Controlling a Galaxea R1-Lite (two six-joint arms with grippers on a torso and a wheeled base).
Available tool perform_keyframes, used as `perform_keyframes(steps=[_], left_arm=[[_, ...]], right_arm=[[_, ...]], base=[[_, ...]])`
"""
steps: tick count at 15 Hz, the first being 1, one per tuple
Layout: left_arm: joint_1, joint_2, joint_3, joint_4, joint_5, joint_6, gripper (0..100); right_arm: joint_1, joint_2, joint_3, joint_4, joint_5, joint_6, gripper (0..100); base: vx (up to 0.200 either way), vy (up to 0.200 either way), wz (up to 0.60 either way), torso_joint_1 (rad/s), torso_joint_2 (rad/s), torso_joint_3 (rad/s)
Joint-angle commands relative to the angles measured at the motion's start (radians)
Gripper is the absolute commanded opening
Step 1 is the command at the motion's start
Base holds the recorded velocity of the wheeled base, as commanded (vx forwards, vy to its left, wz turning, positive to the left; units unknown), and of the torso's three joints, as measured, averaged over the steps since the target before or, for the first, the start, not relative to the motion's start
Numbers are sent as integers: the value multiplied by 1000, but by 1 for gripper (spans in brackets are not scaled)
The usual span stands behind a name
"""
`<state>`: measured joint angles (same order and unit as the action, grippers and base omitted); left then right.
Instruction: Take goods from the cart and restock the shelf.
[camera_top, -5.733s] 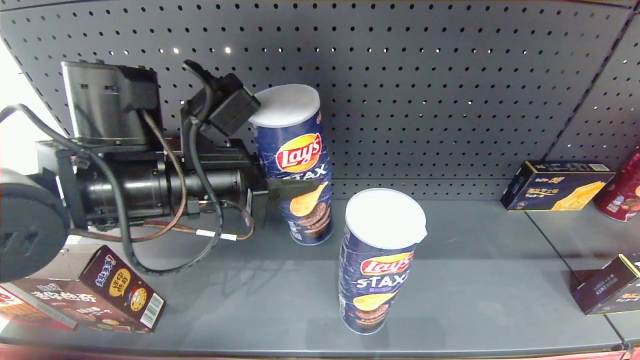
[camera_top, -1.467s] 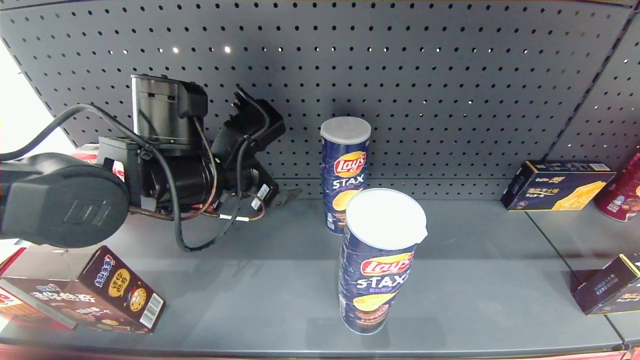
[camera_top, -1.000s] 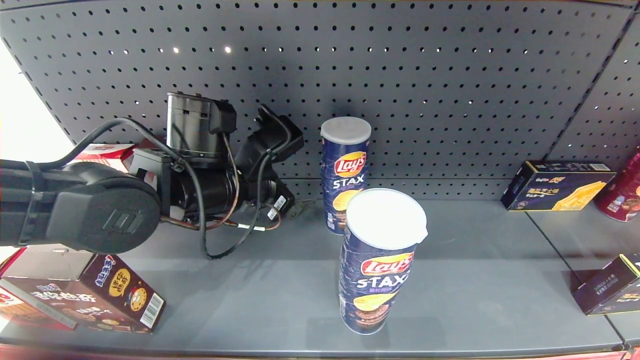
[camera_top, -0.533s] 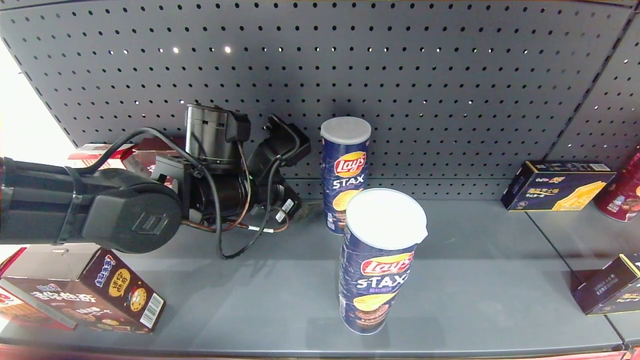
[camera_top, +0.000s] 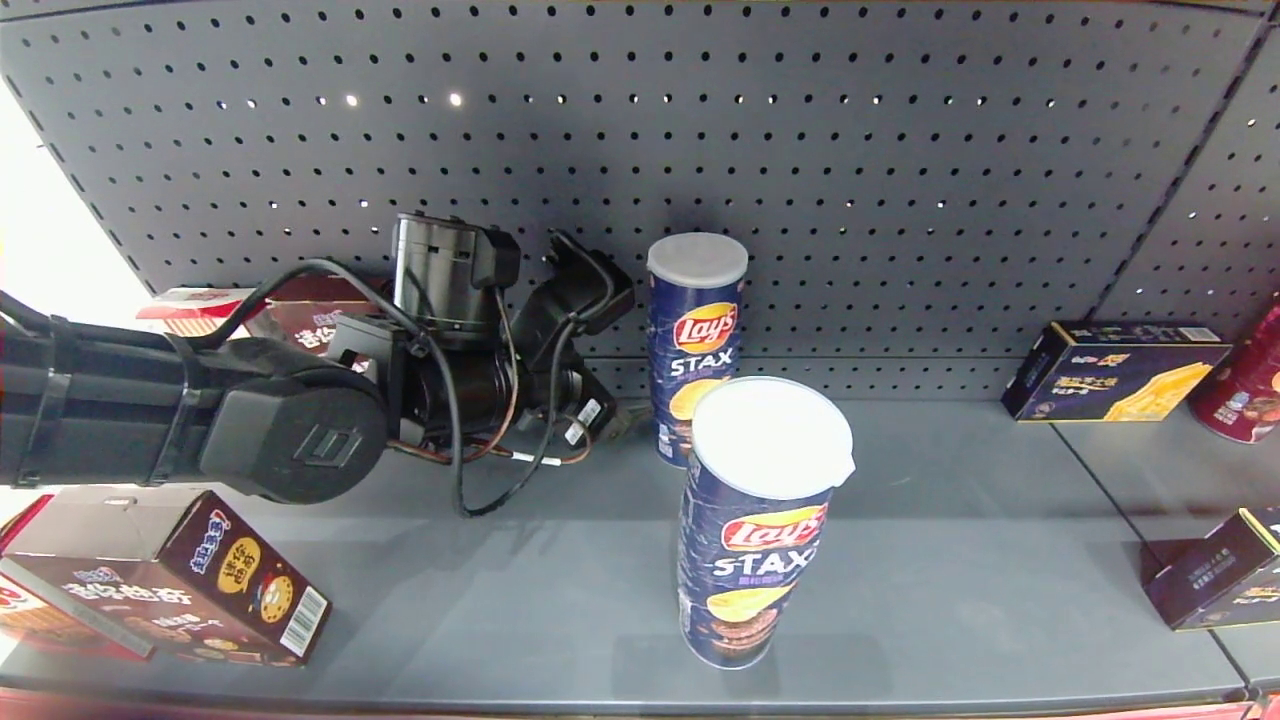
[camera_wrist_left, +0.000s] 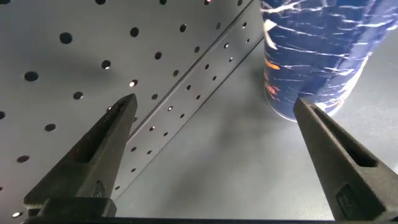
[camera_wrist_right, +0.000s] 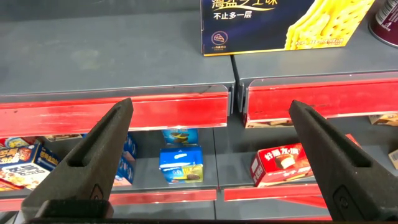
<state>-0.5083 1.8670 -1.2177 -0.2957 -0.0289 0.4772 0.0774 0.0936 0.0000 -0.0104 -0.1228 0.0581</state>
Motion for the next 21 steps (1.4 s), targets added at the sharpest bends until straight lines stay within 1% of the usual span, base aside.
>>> perform_keyframes(steps=[1,6,8,9,11,12,13,14,16,17,18,20,21], left_arm=[[-1,3,1,0,0,0,100],[8,-39,15,-5,0,-2,100],[11,-160,29,1,12,-14,100],[13,-197,50,1,14,-17,100],[8,-338,158,-2,15,-81,100],[-1,-414,227,-5,15,-129,100],[-3,-490,288,-6,14,-154,100],[-4,-583,357,-6,17,-163,100],[2,-686,429,-8,9,-187,100],[-4,-776,466,-6,-9,-220,100],[-7,-844,492,-5,-17,-241,100],[-9,-937,504,-3,-17,-249,100],[-7,-1023,512,9,-17,-249,100]], right_arm=[[1,1,0,0,0,0,100],[1,1,0,0,0,0,100],[1,1,0,0,0,0,100],[1,1,0,0,0,0,100],[1,1,0,0,0,0,100],[1,1,0,0,0,0,100],[1,1,0,0,0,0,100],[1,1,0,0,0,0,100],[1,1,0,0,0,0,100],[1,1,0,0,0,0,100],[1,1,0,0,0,0,100],[1,1,0,0,0,0,100],[1,1,0,0,0,0,100]], base=[[0,0,0,0,0,0],[0,0,0,0,0,0],[0,0,0,0,0,0],[0,0,0,0,0,0],[0,0,0,0,0,0],[0,0,0,0,0,0],[0,0,0,0,0,0],[0,0,0,0,0,0],[0,0,0,0,0,0],[0,0,0,0,0,0],[0,0,0,0,0,0],[0,0,0,0,0,0],[0,0,0,0,0,0]])
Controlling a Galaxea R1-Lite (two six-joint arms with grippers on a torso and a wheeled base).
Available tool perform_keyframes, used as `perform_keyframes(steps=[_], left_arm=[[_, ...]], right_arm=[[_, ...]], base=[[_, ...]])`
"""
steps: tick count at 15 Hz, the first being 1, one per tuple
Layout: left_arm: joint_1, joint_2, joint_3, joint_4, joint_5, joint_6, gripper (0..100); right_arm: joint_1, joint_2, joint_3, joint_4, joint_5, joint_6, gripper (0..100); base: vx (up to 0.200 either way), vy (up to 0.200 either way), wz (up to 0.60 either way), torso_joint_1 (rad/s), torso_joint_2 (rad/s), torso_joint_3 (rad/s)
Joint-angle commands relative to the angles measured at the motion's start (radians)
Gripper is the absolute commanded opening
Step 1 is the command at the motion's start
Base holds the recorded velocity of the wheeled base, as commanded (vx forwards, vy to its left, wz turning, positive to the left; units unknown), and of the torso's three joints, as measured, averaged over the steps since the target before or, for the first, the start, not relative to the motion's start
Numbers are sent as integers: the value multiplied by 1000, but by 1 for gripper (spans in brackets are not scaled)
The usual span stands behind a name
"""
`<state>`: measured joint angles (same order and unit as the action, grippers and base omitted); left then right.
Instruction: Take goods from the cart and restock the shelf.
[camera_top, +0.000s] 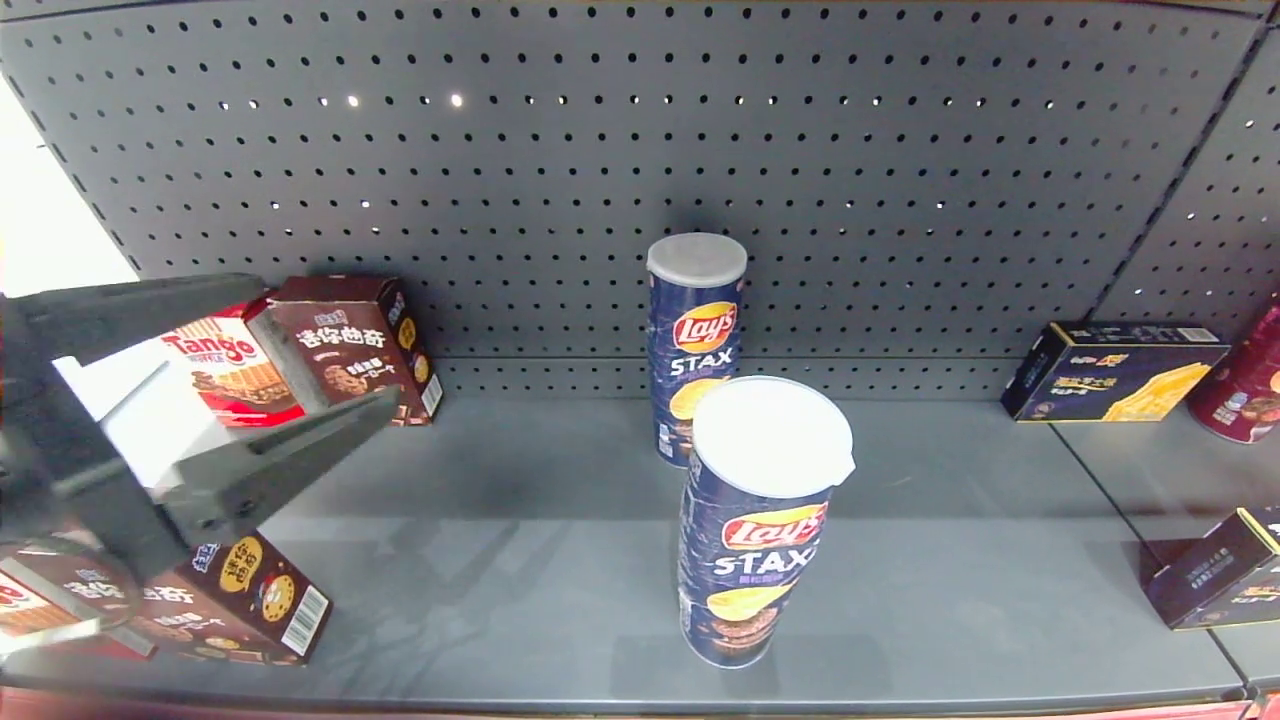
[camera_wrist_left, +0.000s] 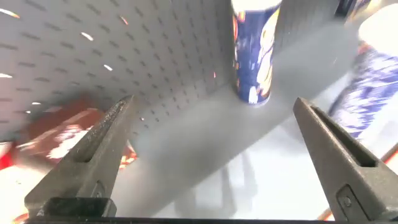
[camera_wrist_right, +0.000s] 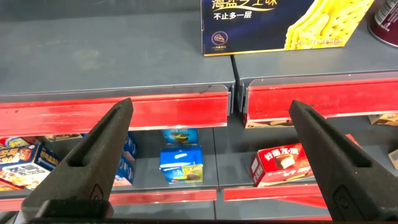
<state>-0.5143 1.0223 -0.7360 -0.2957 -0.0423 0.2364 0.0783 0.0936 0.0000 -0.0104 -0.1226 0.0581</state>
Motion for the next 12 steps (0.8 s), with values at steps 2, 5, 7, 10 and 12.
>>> perform_keyframes(steps=[2,5,7,10,12], left_arm=[[3,-329,129,10,-1,-11,100],[102,-622,356,90,-4,-74,100],[246,-645,452,60,-8,-100,100],[387,-749,653,6,-60,-138,100],[378,-950,736,185,-56,-157,100]], right_arm=[[0,1,0,0,0,0,100],[0,1,0,0,0,0,100],[0,1,0,0,0,0,100],[0,1,0,0,0,0,100],[0,1,0,0,0,-1,100]], base=[[0,0,0,0,0,0],[0,0,0,0,0,0],[0,0,0,0,0,0],[0,0,0,0,0,0],[0,0,0,0,0,0]])
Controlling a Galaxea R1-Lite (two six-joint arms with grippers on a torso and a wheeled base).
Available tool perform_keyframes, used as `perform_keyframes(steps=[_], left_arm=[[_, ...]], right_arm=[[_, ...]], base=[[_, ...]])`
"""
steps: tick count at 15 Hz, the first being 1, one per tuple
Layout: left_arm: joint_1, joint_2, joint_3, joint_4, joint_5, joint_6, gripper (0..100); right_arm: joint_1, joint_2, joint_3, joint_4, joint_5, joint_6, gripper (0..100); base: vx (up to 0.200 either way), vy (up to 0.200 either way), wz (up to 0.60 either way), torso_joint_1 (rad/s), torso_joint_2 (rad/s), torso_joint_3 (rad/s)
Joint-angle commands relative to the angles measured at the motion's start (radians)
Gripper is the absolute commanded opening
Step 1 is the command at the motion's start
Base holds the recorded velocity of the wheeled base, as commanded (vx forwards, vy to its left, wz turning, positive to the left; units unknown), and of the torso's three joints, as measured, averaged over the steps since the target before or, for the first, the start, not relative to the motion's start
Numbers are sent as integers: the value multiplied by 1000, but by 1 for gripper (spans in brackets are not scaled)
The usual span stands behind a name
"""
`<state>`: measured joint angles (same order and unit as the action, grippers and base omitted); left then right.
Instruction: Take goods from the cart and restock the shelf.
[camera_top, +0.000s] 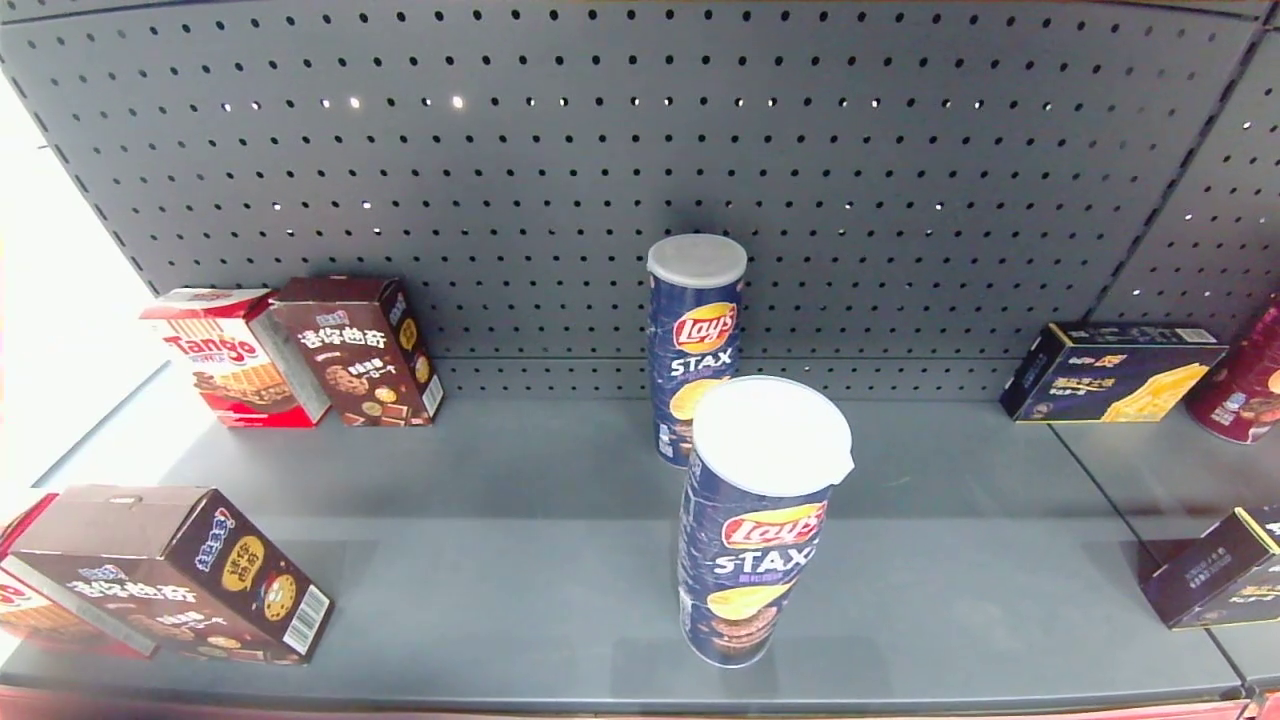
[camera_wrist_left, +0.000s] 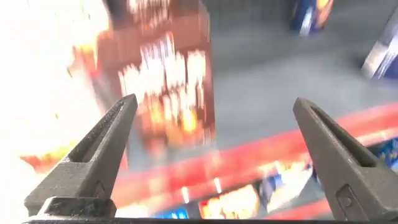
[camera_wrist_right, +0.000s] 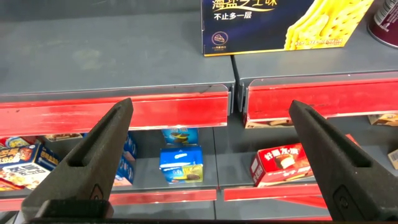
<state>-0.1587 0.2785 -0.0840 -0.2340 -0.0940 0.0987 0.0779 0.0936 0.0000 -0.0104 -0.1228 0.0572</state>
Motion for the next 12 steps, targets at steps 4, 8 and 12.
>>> perform_keyframes(steps=[4,8,12], left_arm=[[22,-177,84,237,-10,-2,100],[22,-174,83,237,-1,-24,100],[22,-174,83,237,-1,-24,100]], right_arm=[[0,1,0,0,0,0,100],[0,1,0,0,0,0,100],[0,1,0,0,0,0,100]], base=[[0,0,0,0,0,0],[0,0,0,0,0,0],[0,0,0,0,0,0]])
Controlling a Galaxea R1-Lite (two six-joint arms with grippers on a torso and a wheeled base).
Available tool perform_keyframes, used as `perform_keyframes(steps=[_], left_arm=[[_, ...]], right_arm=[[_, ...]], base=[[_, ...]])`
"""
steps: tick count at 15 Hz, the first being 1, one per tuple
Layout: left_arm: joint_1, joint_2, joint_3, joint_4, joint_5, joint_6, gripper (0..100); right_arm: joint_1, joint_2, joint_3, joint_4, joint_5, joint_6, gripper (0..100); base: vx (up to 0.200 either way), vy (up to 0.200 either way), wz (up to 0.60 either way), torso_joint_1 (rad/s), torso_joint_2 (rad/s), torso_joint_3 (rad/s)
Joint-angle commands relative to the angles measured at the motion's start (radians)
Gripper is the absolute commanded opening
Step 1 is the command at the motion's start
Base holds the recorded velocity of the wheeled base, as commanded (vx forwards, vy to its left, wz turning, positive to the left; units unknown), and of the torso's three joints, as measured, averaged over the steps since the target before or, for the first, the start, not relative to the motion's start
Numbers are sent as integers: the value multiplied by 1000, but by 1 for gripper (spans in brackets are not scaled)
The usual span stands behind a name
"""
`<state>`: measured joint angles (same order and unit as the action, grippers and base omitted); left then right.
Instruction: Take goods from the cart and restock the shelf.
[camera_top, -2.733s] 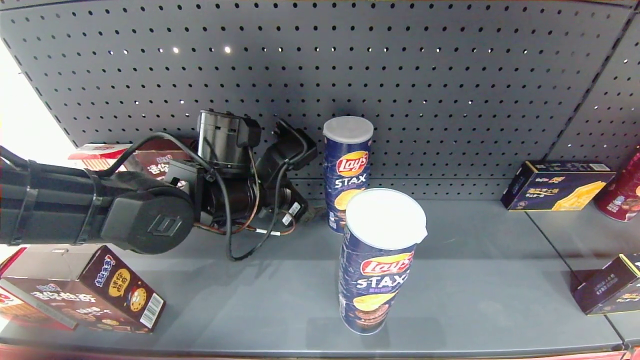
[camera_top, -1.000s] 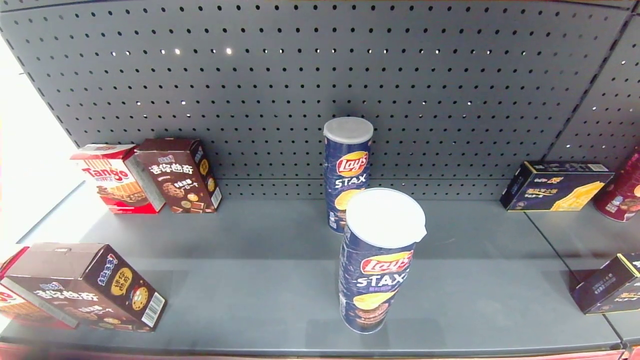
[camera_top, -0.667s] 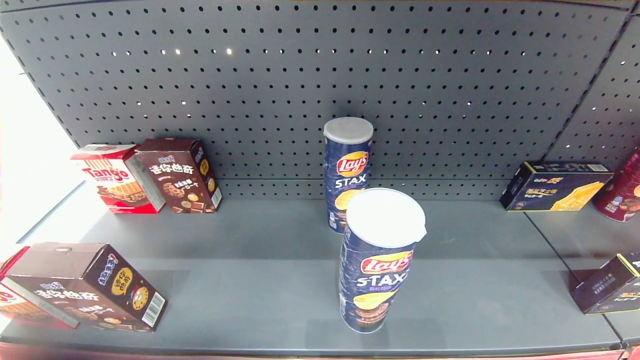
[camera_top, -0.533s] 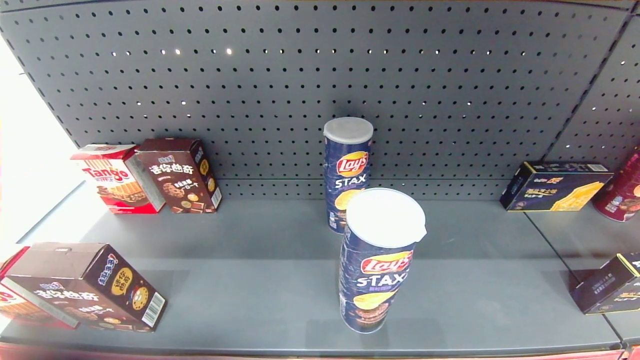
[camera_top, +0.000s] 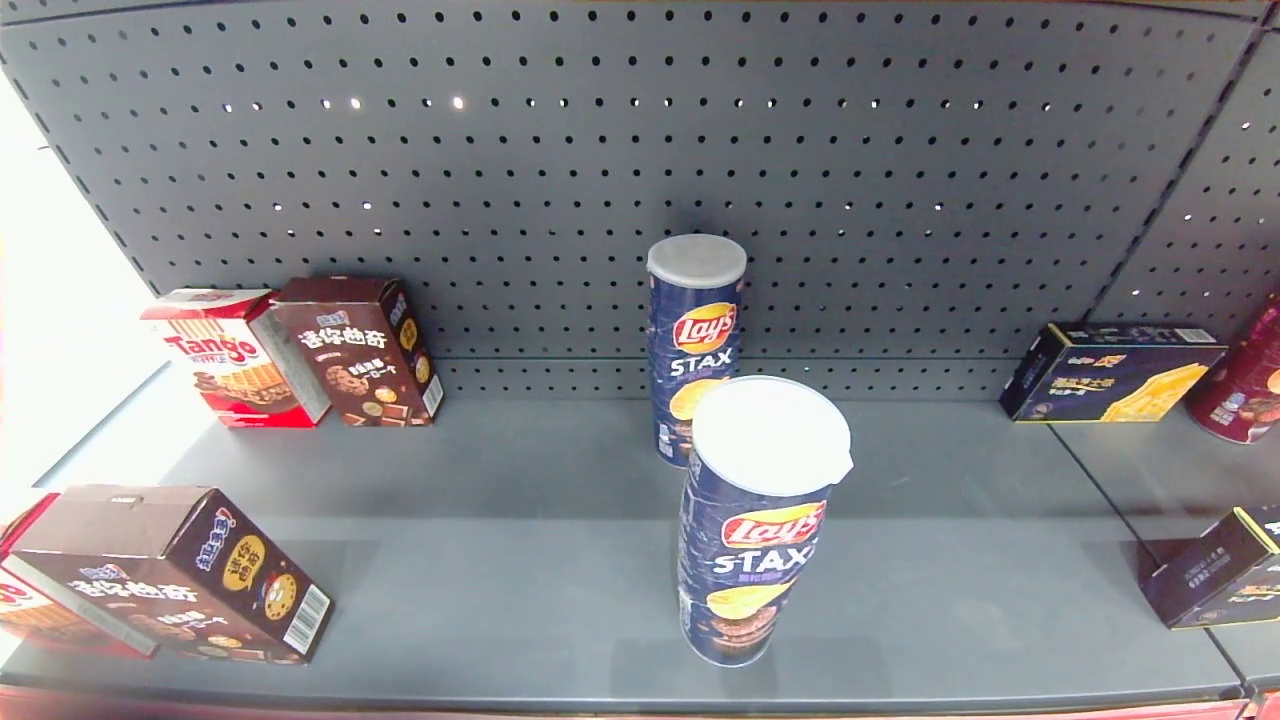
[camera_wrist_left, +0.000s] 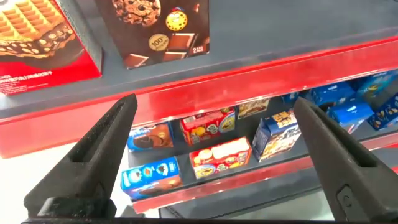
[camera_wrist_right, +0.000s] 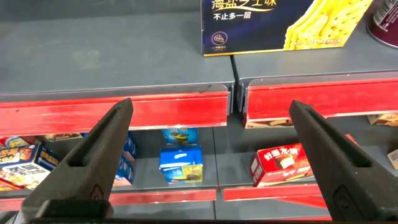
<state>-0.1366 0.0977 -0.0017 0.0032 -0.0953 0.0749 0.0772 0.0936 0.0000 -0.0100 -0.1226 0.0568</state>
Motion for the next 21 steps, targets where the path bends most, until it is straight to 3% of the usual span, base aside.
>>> perform_keyframes(steps=[1,2,3,4,5,13,14,16,17,19,21], left_arm=[[0,7,0,1,0,0,100],[0,5,2,0,6,-1,100],[0,4,2,0,66,3,100],[0,4,2,0,83,3,100],[0,5,2,-2,144,-18,100],[0,5,2,-3,138,-46,100],[-1,5,0,-3,134,-49,100],[-3,5,0,0,124,-50,100],[-11,5,-1,1,118,-49,100],[-24,5,-1,1,112,-49,100],[-24,5,-1,1,112,-47,100]], right_arm=[[1,1,0,-1,0,0,100],[1,1,0,-1,0,0,100],[1,1,0,-1,0,0,100],[1,1,0,-1,0,0,100],[1,1,0,-1,0,0,100],[9,1,0,2,31,-37,100],[10,11,-34,-4,47,-40,100],[15,437,-489,21,54,21,100],[47,517,-561,27,107,12,100],[113,638,-577,12,170,-51,100],[234,873,-623,-130,207,-77,100]], base=[[0,0,0,0,0,0],[0,0,0,0,0,0],[0,0,0,0,0,0],[0,0,0,0,0,0],[0,0,0,0,0,0],[0,0,0,0,0,0],[0,0,0,0,0,0],[0,0,0,0,0,0],[0,0,0,0,0,0],[0,0,0,0,0,0],[0,0,0,0,0,0]])
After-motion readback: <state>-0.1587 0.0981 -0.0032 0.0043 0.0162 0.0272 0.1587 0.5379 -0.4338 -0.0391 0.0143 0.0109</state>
